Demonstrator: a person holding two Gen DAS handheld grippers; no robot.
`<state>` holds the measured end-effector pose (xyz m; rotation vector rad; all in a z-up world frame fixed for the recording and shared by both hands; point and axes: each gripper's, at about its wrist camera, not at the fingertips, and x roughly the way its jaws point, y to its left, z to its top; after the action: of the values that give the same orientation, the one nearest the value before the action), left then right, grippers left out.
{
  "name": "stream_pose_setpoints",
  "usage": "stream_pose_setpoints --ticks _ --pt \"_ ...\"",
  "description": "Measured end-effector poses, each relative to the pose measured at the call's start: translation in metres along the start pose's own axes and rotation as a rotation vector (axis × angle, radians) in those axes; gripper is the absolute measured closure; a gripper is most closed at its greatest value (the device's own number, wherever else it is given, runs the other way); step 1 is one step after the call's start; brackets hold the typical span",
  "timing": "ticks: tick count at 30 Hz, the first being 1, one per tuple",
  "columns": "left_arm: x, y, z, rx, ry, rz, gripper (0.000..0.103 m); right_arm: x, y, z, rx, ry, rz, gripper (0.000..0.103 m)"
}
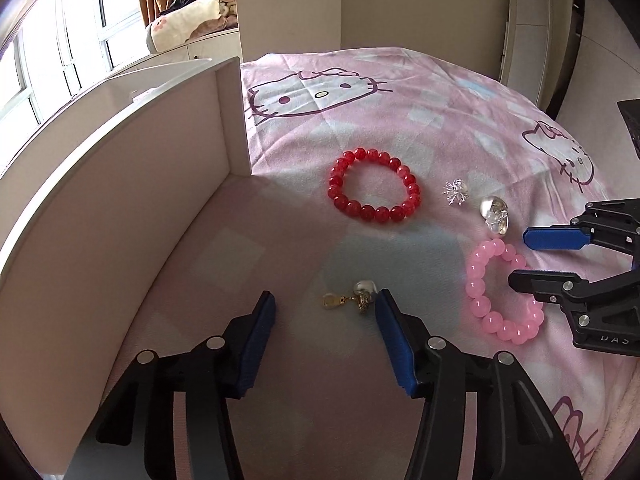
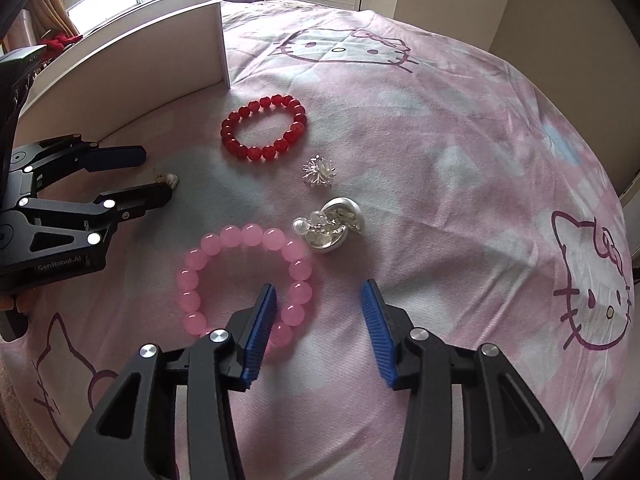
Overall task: Organize jewelry
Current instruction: 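Grasp the gold pendant with the left tool while the right tool grasps the pink bracelet, then lower the pendant and pink bracelet into the white box and release both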
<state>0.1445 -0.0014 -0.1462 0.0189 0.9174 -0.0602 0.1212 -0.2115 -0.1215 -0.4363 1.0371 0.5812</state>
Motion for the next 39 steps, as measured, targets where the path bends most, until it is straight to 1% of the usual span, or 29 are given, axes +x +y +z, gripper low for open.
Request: stream_pose_setpoints --ticks 1,4,5,6,9,14,17,21,24,28,33,37,39 --pt "0.0 0.0 0.0 -0.001 0.0 -0.006 0.059 0.0 0.001 -0.001 0.002 0.003 0.01 0.072" --pt "-0.001 0.0 0.0 0.004 0.0 -0.018 0.069 -0.001 0.001 -0.002 0.013 0.011 0.043 0.082" --pt "-0.002 0.0 -0.001 0.006 -0.001 -0.02 0.071 -0.001 0.0 -0.003 0.022 0.015 0.058 0.088" --pt "-0.002 0.0 -0.001 0.008 -0.001 -0.021 0.074 -0.002 0.0 -0.003 0.027 0.017 0.063 0.088" --pt "-0.003 0.001 -0.002 0.005 -0.001 -0.028 0.074 -0.003 0.0 -0.004 0.025 0.016 0.062 0.09" --pt "-0.01 0.004 -0.005 -0.008 -0.005 -0.023 0.074 -0.007 -0.002 -0.005 0.038 0.004 0.062 0.091" --pt "-0.016 0.006 -0.005 -0.014 -0.014 -0.013 0.074 -0.014 -0.009 -0.005 0.068 -0.015 0.06 0.091" --pt "-0.026 0.012 -0.005 -0.04 -0.023 -0.024 0.074 -0.027 -0.019 -0.005 0.112 -0.052 0.078 0.091" --pt "-0.037 0.014 -0.002 -0.048 -0.036 -0.032 0.074 -0.039 -0.026 -0.004 0.139 -0.088 0.085 0.091" --pt "-0.055 0.012 0.0 -0.026 -0.055 -0.028 0.074 -0.058 -0.035 -0.003 0.173 -0.136 0.1 0.091" --pt "-0.076 0.014 0.0 -0.029 -0.071 -0.032 0.074 -0.077 -0.038 0.002 0.166 -0.175 0.094 0.091" --pt "-0.096 0.018 0.003 -0.026 -0.091 -0.018 0.074 -0.095 -0.039 0.008 0.178 -0.21 0.1 0.091" --pt "-0.107 0.02 0.007 -0.015 -0.113 -0.003 0.074 -0.103 -0.039 0.012 0.17 -0.222 0.101 0.091"
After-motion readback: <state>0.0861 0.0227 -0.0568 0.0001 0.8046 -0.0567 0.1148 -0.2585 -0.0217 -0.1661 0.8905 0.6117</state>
